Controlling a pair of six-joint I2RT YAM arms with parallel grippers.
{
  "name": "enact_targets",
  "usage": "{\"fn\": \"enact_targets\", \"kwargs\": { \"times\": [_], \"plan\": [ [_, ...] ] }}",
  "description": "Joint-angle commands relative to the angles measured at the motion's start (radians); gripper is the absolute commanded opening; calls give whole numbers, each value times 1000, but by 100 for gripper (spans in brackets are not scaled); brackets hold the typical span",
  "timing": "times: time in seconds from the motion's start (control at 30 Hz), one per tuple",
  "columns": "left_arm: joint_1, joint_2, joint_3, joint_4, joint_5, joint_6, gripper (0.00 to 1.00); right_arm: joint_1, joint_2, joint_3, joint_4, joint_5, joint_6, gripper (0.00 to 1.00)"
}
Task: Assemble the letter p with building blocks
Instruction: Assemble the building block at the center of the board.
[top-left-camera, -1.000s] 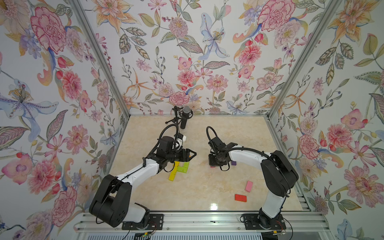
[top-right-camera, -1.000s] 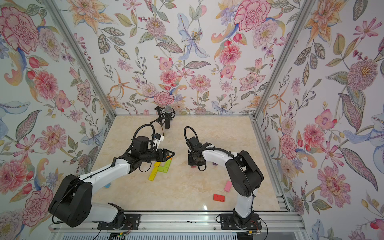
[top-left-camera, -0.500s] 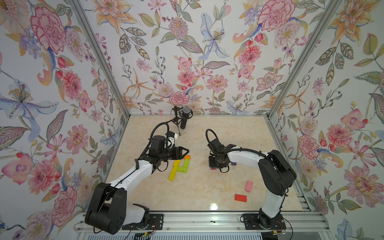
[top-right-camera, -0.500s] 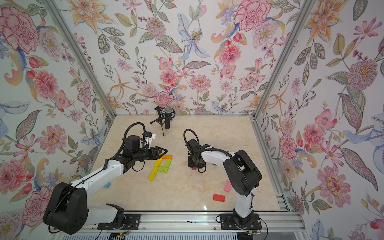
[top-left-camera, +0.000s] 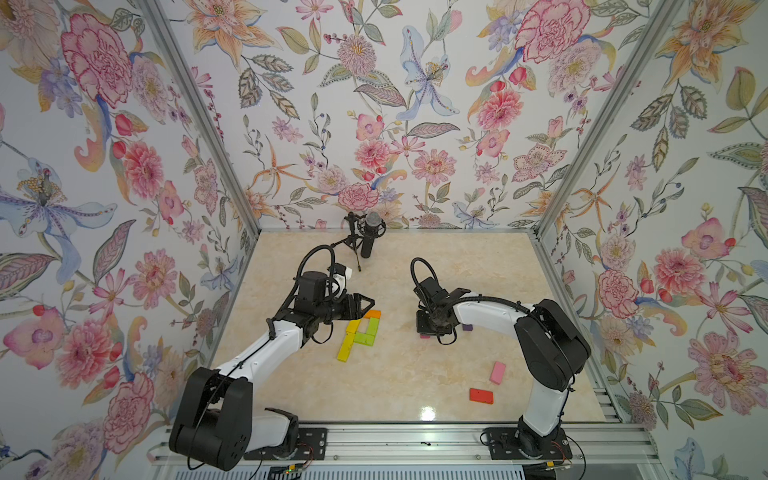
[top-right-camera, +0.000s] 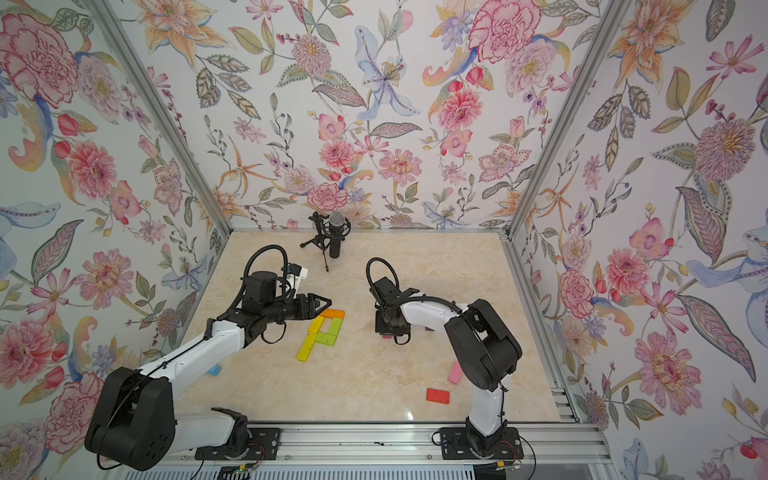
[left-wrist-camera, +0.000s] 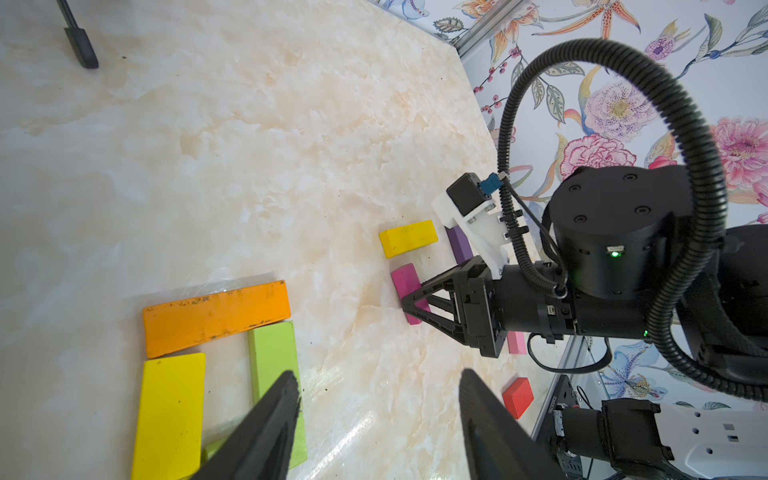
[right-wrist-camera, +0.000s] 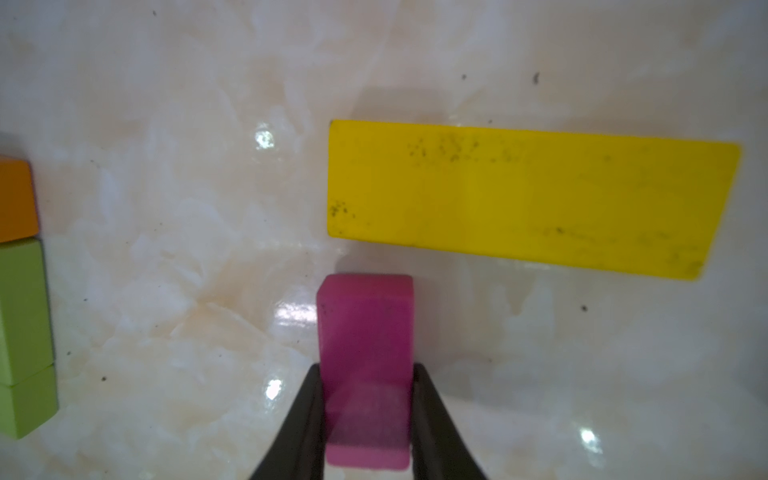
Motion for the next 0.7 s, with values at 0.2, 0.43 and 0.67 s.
{"fn": "enact_targets", "kwargs": {
  "times": [0.2,0.43,0.67],
  "plan": [
    [9,-14,-6,-22,11,32,63,3,62,-3,-10,28,29,17],
    [8,-18,-1,-33,6,37,63,-11,58,-10,-10,31,25,18],
    [9,-15,2,-35,6,38,63,-12,45,-13,-11,18,26,36]
  ]
}}
